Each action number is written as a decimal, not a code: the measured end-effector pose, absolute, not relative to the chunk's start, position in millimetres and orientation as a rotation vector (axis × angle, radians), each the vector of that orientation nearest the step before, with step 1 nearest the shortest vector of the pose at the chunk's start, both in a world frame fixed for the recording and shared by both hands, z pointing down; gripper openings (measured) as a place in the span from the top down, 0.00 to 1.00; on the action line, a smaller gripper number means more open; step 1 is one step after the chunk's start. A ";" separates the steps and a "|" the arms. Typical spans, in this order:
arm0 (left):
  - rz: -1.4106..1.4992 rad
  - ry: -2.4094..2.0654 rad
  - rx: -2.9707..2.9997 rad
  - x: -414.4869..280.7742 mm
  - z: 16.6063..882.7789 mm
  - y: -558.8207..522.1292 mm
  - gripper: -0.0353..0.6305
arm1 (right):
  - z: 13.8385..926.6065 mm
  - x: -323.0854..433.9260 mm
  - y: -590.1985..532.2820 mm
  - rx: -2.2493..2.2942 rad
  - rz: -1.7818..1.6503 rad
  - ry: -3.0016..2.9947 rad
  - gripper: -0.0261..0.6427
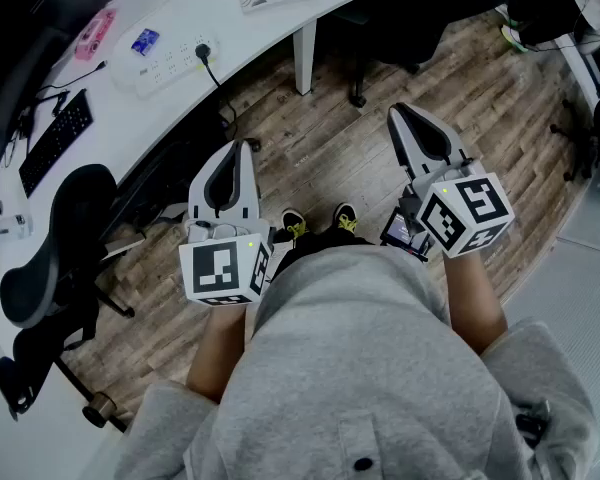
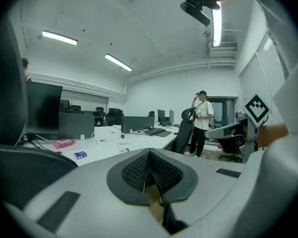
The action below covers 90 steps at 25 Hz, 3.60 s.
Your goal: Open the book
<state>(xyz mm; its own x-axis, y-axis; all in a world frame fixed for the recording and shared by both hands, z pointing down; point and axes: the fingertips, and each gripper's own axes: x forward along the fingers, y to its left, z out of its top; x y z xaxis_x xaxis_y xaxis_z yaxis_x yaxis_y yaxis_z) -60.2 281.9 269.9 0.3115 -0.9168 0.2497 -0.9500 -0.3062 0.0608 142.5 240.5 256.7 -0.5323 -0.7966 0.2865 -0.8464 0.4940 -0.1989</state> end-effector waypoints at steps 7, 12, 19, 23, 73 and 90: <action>0.245 -1.732 2.354 -74.5 268.1 281.3 0.93 | 255.4 134.1 241.2 1.447 0.489 -2.566 0.89; 0.221 -1.716 2.363 -79.0 264.8 284.8 0.93 | 249.1 126.7 248.1 1.425 0.539 -2.627 0.90; 0.199 -1.658 2.382 -81.9 265.7 297.1 0.93 | 249.0 105.5 262.5 1.391 0.520 -2.634 0.91; 0.193 -1.628 2.396 -87.7 265.8 304.4 0.93 | 244.8 96.4 270.2 1.400 0.524 -2.633 0.91; 0.279 -1.547 2.435 -61.4 291.9 140.5 0.93 | 280.2 120.7 100.8 1.420 0.506 -2.612 0.91; 0.319 -1.581 2.305 -69.0 322.9 35.5 0.93 | 299.1 124.3 -4.6 1.390 0.561 -2.599 0.91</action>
<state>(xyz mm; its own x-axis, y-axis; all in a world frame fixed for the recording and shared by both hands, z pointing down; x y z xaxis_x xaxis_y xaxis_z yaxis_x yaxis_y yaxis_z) -69.0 35.5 322.9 0.3603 -0.8597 0.3620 -0.9329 -0.3317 0.1406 124.3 -4.6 299.1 -0.5629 -0.7722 0.2946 -0.8250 0.5034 -0.2568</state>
